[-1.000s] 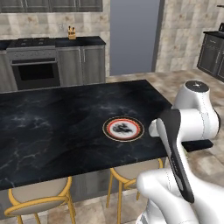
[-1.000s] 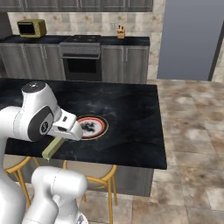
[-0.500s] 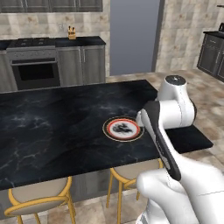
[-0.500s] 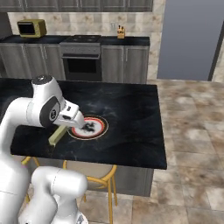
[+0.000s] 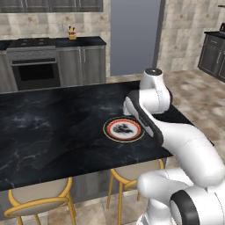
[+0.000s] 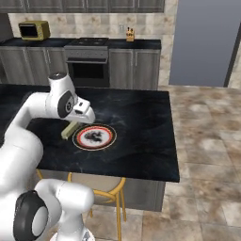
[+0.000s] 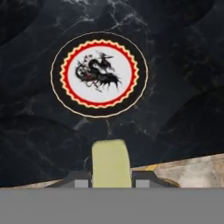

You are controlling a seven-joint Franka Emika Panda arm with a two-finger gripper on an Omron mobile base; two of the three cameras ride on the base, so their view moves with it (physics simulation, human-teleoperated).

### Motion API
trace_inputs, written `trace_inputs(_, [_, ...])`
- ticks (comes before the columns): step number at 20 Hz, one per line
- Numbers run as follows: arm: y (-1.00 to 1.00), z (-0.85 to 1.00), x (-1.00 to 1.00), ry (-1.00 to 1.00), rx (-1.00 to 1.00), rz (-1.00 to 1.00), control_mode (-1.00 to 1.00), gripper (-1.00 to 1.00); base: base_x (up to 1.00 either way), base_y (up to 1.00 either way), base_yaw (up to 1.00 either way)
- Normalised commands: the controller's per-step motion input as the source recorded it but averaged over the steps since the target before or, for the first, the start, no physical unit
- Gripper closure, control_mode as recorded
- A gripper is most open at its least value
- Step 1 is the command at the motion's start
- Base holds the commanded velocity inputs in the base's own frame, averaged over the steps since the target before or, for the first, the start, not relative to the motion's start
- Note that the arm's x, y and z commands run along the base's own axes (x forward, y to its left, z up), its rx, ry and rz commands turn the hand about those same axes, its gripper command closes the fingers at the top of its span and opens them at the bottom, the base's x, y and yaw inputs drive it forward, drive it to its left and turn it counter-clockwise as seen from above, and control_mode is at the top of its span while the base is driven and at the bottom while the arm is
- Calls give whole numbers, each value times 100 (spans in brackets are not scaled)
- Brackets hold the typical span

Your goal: Retrieve the butter from the fridge and place it on a plate on the dining table. Then retrieve the butter knife by the fridge and place it near the plate.

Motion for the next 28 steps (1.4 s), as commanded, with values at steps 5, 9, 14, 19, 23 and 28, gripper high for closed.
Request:
trace_inputs(5, [10,-43,97,9,-1,0,-100,100,0,0,0])
trace_inputs(9, [0,-57,97,17,-7,0,-100,100,0,0,0])
trace_inputs(14, [0,-56,74,12,-7,0,-100,100,0,0,0])
trace_inputs(19, [0,-42,43,0,0,0,-100,100,0,0,0])
trace_inputs(23, [0,-37,23,-8,1,0,-100,100,0,0,0])
trace_inputs(28, [0,-44,17,-13,0,-2,-100,100,0,0,0])
